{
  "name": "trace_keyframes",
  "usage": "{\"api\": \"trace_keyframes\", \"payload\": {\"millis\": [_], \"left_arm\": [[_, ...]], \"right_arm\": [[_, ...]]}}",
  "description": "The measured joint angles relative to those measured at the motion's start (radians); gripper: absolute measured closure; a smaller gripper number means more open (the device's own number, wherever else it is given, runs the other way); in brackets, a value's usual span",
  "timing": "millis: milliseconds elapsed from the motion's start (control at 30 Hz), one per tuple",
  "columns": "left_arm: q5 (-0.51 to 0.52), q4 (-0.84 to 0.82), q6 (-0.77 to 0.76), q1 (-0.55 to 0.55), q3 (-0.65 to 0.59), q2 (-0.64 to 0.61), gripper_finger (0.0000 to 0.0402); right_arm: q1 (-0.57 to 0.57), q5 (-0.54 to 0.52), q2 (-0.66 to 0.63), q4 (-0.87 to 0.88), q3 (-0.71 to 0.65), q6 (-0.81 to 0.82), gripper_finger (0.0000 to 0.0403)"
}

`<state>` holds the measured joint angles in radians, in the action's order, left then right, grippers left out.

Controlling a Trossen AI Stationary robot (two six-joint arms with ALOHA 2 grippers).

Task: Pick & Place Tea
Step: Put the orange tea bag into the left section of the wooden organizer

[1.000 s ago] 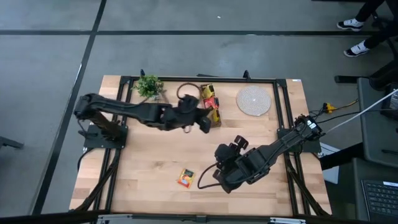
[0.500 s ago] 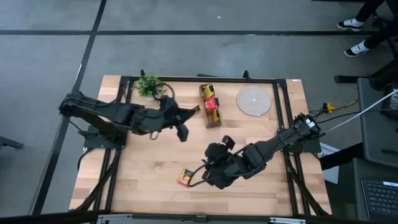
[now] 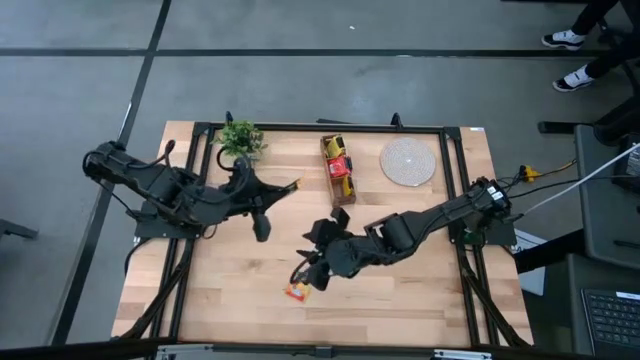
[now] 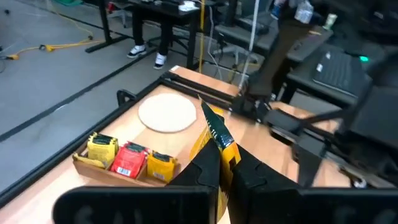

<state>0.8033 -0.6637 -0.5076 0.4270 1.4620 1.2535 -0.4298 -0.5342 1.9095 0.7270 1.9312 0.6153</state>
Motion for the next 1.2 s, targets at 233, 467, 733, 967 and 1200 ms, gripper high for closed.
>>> {"api": "trace_keyframes", "payload": {"millis": [233, 467, 733, 967, 1200], "left_arm": [[-0.039, -0.091, -0.004, 0.049, 0.000, -0.038, 0.0398], [-0.040, -0.104, 0.017, 0.064, -0.032, -0.074, 0.0399], [-0.172, 0.181, 0.152, -0.010, -0.227, -0.173, 0.0399], [-0.324, 0.359, 0.286, -0.107, -0.318, -0.283, 0.0399], [-0.553, 0.594, 0.330, -0.203, -0.424, -0.377, 0.0399]], "right_arm": [[0.054, 0.084, 0.000, -0.151, 0.000, -0.134, 0.0214], [0.071, 0.055, -0.009, -0.199, 0.000, -0.257, 0.0214], [0.074, -0.007, -0.020, -0.202, 0.000, -0.287, 0.0214], [0.083, -0.032, -0.070, -0.203, 0.000, -0.295, 0.0214], [0.088, -0.074, -0.131, -0.243, 0.000, -0.387, 0.0214]]}}
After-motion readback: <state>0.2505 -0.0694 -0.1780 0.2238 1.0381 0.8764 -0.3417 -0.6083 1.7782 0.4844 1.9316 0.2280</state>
